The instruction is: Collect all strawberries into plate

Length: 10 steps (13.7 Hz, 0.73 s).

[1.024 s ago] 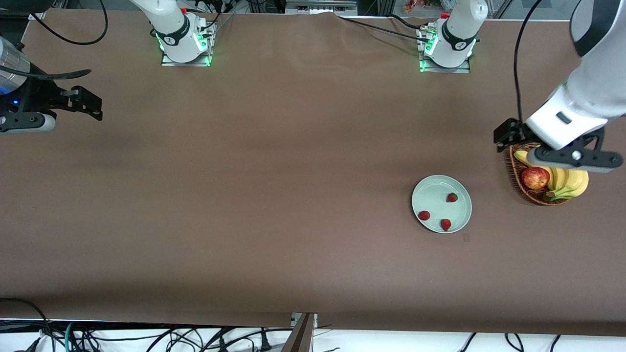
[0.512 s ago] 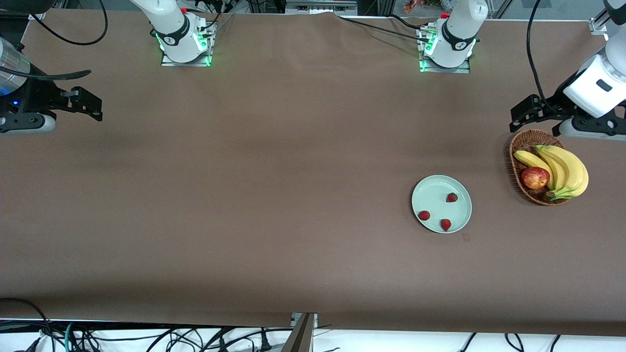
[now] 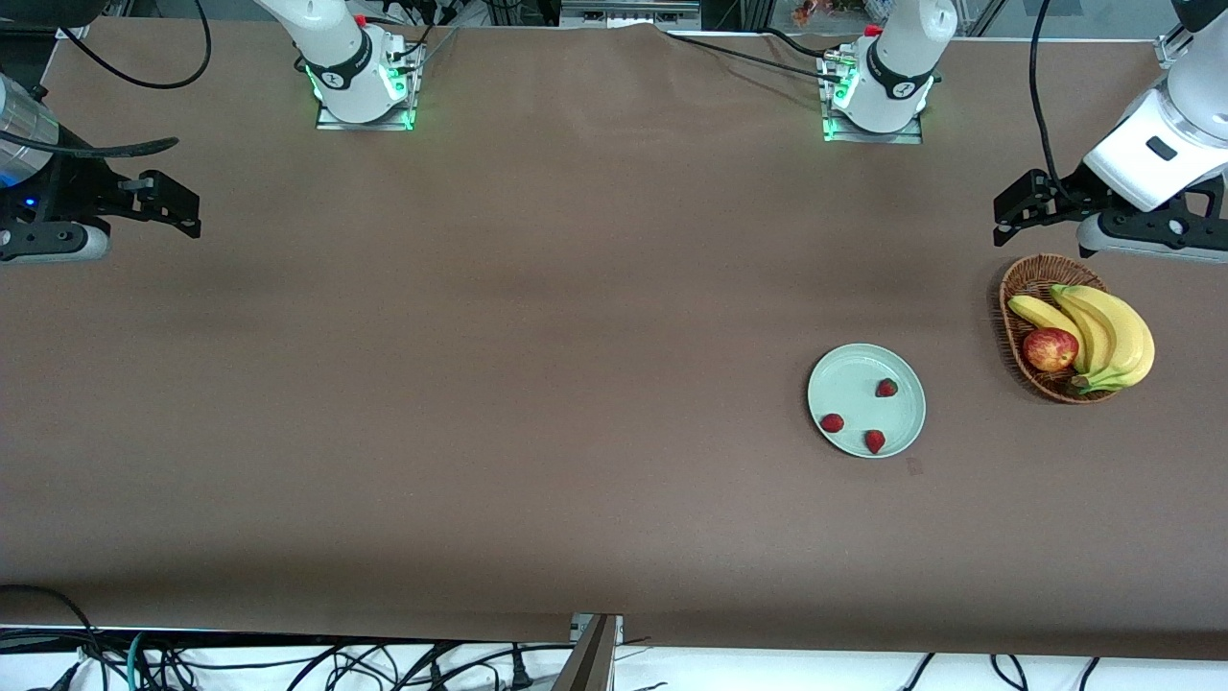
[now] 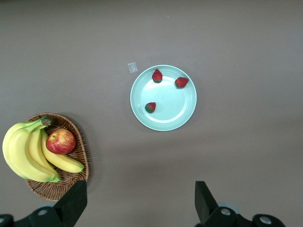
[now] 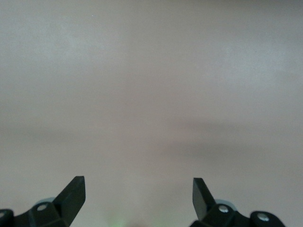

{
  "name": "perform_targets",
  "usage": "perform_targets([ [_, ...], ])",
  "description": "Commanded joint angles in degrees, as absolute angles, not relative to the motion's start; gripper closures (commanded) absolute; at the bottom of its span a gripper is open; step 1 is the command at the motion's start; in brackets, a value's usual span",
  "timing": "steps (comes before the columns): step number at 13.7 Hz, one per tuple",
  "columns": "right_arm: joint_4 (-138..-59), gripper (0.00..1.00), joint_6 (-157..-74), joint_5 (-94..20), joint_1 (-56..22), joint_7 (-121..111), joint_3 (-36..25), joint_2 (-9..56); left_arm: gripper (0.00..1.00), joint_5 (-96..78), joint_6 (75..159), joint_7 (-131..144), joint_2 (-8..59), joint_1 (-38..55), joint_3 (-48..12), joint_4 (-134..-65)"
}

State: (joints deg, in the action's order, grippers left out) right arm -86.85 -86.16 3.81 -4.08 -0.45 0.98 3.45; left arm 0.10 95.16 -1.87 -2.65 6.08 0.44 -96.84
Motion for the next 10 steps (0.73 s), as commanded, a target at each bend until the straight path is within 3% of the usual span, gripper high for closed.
perform_targets([
  [1,-85.5,0.0,-85.9,4.1,-3.3,-1.1,1.5,4.0,0.0,1.6,92.3,-3.3,0.4,6.7,0.5,-91.2],
  [10,-85.5,0.0,-86.0,4.1,-3.3,-1.1,1.5,4.0,0.0,4.0,92.5,-3.5,0.8,6.5,0.4,-90.8],
])
